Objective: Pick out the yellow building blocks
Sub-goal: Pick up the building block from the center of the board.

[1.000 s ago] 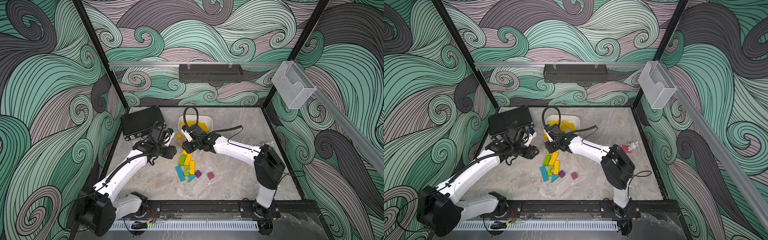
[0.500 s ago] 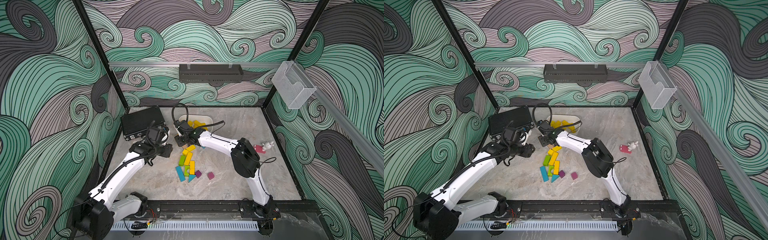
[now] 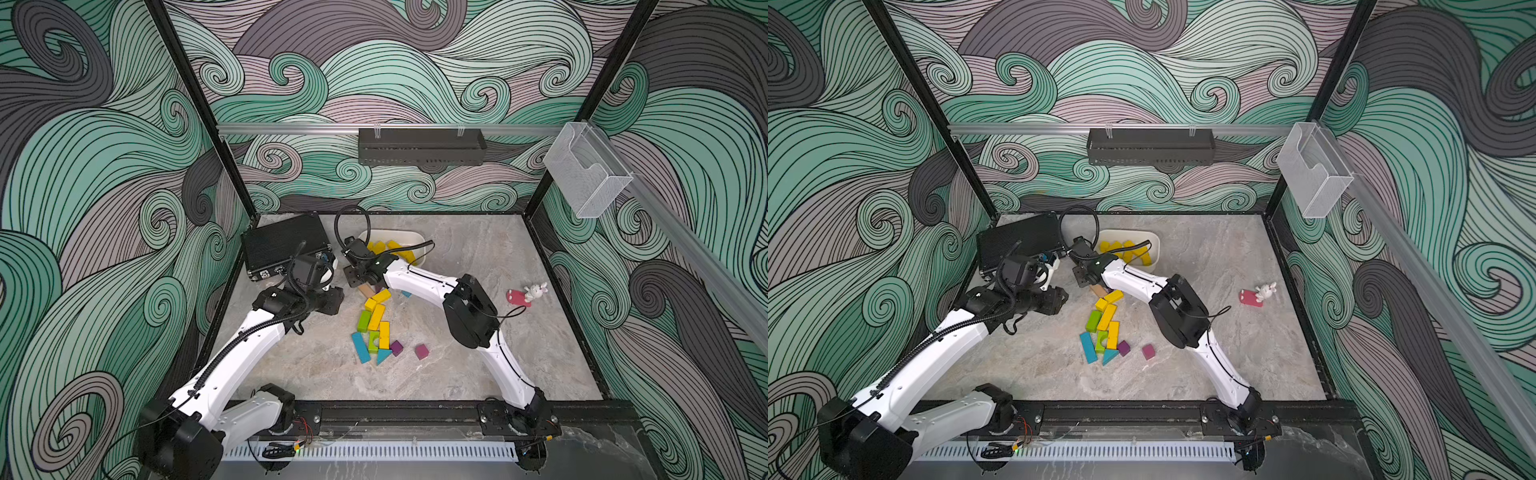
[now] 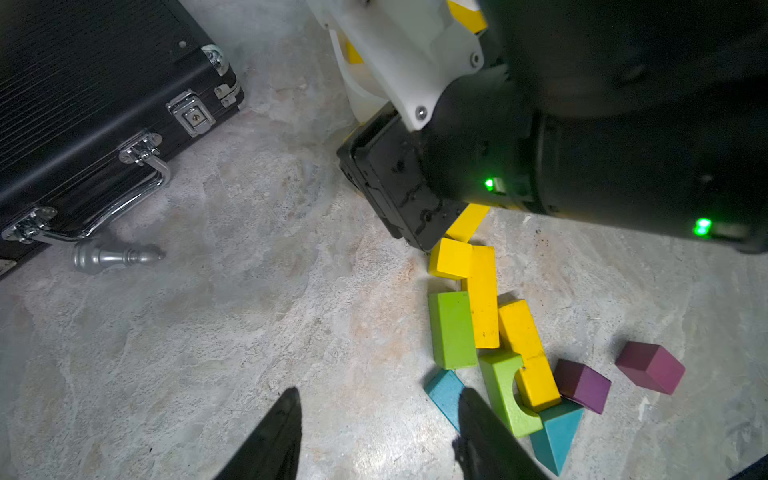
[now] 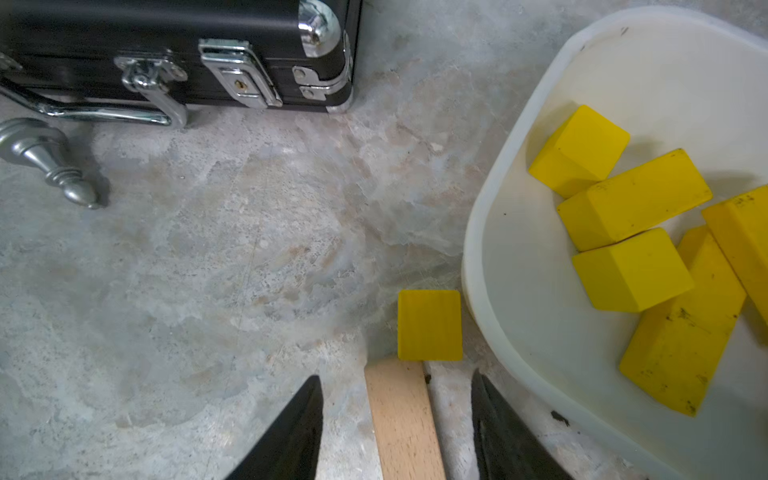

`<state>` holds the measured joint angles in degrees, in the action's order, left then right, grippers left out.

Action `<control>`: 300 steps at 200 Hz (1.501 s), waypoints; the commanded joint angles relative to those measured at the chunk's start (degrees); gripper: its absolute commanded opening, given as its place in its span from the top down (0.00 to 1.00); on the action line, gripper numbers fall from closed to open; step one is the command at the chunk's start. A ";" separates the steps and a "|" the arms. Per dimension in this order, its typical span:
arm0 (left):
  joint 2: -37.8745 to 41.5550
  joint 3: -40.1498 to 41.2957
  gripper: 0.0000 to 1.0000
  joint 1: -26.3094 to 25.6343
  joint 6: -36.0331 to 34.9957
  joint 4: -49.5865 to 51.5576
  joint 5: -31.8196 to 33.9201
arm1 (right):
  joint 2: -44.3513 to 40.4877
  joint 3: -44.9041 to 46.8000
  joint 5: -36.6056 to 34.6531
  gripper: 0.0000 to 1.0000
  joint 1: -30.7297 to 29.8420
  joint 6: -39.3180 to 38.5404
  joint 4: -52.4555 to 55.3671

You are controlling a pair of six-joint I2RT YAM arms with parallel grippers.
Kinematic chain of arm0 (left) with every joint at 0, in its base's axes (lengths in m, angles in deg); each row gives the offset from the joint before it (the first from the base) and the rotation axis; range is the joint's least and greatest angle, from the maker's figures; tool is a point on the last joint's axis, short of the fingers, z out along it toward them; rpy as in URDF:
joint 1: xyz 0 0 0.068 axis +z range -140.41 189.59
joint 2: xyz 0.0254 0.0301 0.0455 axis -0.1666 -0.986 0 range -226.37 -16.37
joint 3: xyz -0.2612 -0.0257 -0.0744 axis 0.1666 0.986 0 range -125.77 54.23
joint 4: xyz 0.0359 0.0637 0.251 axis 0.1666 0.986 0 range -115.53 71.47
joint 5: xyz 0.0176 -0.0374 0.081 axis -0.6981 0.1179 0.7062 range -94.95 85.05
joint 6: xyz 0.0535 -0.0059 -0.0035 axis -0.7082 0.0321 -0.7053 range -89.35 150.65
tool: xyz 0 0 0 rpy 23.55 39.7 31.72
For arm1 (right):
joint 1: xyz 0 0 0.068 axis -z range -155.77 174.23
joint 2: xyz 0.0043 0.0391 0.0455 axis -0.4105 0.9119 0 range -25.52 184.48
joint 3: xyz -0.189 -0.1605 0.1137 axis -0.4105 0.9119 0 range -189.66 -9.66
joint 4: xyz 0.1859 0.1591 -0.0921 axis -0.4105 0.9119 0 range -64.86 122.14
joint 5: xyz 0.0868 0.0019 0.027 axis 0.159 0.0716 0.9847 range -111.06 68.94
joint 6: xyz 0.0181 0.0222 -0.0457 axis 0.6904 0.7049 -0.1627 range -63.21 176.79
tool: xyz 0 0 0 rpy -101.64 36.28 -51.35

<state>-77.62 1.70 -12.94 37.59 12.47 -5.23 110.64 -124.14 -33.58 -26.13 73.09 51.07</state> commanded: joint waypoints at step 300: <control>1.66 0.14 0.40 -1.45 0.28 -0.12 -0.30 | 10.75 -10.20 -4.83 0.65 -0.45 1.64 3.48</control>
<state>-75.87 1.85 -14.01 37.74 12.56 -5.25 122.97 -136.25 -38.06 -26.33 74.81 53.46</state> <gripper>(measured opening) 0.596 0.385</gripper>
